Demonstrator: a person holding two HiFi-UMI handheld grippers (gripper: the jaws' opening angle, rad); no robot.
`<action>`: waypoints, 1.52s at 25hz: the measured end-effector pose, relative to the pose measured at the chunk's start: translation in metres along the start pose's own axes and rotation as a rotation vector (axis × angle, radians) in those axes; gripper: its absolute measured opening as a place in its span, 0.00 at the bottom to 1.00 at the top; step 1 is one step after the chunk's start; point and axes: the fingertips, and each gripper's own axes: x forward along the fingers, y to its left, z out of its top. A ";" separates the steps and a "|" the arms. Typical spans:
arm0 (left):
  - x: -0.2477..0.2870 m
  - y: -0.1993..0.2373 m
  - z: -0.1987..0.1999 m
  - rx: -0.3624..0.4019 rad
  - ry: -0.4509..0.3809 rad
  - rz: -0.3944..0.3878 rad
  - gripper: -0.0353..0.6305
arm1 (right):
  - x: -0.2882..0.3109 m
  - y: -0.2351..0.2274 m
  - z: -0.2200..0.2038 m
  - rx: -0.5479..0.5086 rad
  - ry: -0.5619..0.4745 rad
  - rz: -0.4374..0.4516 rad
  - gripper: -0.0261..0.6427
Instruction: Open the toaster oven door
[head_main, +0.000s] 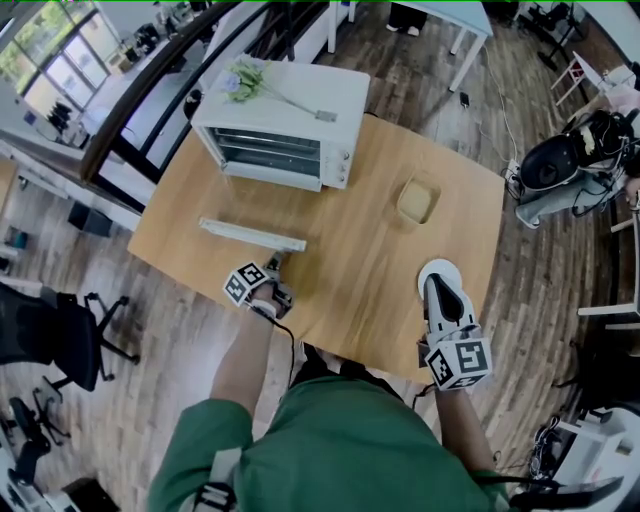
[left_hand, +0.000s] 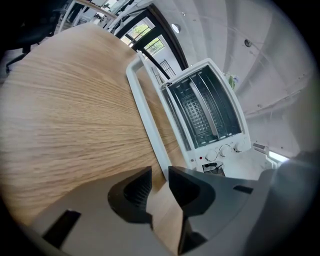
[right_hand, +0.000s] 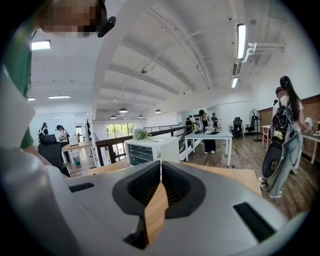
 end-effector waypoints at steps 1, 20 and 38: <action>-0.002 0.001 0.000 0.005 0.001 0.003 0.23 | 0.000 0.000 0.001 -0.003 -0.003 0.002 0.08; -0.110 -0.130 0.040 0.622 -0.228 -0.046 0.21 | 0.021 -0.010 0.033 -0.005 -0.090 0.067 0.08; -0.229 -0.350 0.008 1.242 -0.561 -0.262 0.14 | 0.026 0.010 0.086 -0.012 -0.222 0.154 0.08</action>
